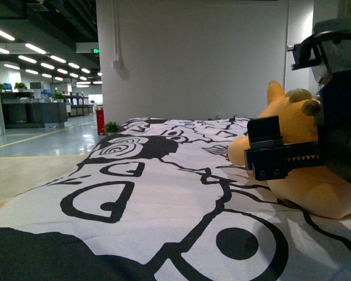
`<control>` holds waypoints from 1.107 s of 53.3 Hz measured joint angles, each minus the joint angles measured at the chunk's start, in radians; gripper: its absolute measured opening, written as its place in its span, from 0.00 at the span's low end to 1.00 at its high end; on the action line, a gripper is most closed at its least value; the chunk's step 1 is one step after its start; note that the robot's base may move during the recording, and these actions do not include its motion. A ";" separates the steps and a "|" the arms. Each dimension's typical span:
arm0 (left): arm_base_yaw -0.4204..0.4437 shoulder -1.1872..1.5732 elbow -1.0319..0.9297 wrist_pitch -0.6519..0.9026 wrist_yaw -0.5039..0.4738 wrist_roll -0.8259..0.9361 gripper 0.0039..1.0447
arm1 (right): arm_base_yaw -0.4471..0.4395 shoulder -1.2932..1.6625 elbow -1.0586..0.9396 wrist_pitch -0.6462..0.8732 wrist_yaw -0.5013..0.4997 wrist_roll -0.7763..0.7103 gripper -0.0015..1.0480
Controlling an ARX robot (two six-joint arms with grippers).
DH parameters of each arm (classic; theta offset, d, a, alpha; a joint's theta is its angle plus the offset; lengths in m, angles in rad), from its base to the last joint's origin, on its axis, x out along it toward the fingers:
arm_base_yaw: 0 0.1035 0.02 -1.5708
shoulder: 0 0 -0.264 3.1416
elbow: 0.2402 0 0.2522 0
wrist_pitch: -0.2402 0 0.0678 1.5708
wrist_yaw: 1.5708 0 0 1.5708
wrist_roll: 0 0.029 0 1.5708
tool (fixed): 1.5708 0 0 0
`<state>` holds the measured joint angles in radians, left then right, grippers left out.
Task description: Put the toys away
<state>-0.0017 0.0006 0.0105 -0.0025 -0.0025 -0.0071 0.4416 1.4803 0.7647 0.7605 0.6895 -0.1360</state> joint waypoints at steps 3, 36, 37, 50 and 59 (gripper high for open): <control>0.000 0.000 0.000 0.000 0.000 0.000 0.94 | -0.011 0.005 0.019 -0.067 -0.001 0.019 0.94; 0.000 0.000 0.000 0.000 0.000 0.000 0.94 | -0.074 -0.060 0.051 -0.252 -0.186 0.175 0.40; 0.000 0.000 0.000 0.000 0.000 0.000 0.94 | -0.077 -0.075 0.049 -0.256 -0.207 0.181 0.37; 0.000 0.000 0.000 0.000 0.000 0.000 0.94 | -0.127 -0.466 -0.021 -0.407 -0.577 0.307 0.08; 0.000 0.000 0.000 0.000 0.000 0.000 0.94 | -0.224 -0.702 -0.053 -0.513 -0.700 0.393 0.07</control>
<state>-0.0017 0.0006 0.0105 -0.0021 -0.0021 -0.0071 0.2180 0.7780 0.7120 0.2474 -0.0101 0.2573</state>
